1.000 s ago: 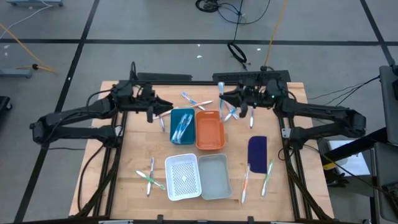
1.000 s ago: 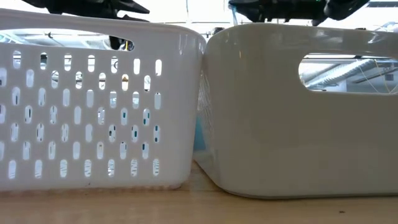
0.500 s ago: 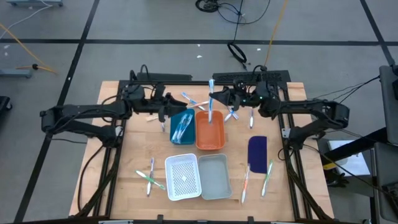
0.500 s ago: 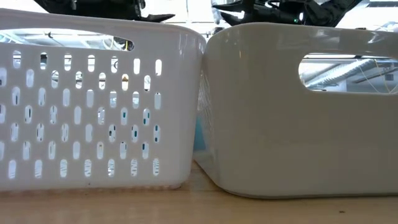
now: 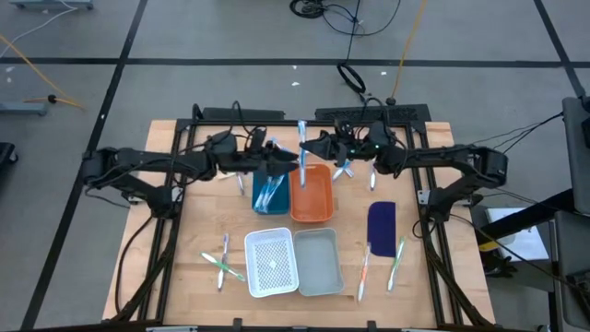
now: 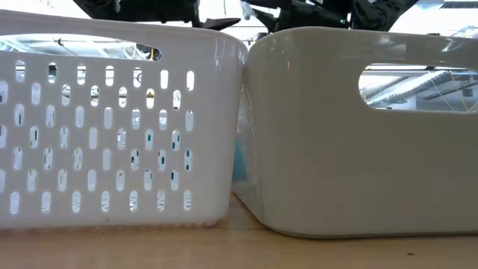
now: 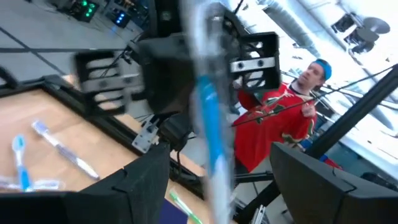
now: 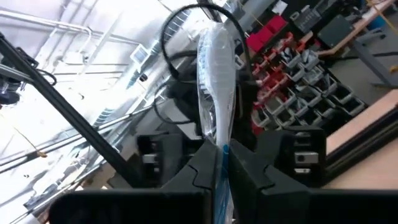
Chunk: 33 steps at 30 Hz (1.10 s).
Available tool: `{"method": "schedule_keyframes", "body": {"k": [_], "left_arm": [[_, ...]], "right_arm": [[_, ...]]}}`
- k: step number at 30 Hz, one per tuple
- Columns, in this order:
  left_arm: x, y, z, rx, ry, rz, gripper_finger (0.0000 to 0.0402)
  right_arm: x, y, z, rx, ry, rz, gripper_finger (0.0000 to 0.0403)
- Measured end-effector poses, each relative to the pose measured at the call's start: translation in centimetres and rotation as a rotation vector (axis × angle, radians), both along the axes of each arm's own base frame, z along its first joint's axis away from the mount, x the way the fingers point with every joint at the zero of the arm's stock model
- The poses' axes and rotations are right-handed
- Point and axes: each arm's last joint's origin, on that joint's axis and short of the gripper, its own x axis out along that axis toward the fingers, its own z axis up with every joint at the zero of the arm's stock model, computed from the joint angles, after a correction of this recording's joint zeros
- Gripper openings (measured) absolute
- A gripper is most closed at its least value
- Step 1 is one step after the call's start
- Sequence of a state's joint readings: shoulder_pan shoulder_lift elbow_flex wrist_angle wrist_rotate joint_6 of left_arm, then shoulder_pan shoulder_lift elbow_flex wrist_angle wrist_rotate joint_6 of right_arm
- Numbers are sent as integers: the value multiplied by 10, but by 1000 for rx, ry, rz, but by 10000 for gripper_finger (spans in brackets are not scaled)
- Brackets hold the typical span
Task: Pick & Place Toothbrushes
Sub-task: Put the blue toothbrush into the blue bin
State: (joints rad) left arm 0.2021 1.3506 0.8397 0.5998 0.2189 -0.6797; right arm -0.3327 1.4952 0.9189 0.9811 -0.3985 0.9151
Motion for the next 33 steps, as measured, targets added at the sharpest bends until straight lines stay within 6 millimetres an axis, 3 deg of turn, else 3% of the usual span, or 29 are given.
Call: {"method": "schedule_keyframes", "body": {"k": [12,16,24,33], "left_arm": [[27,1,4,12,79,41,271],[29,0,5,5,75,28,218],[29,-1,4,-34,97,-18,23],[28,-3,1,-67,139,-62,17]], "right_arm": [[4,2,3,-18,-11,-1,13],[5,2,1,-27,10,-5,13],[5,2,-1,-35,28,-9,15],[5,1,-2,-117,31,-25,41]]}}
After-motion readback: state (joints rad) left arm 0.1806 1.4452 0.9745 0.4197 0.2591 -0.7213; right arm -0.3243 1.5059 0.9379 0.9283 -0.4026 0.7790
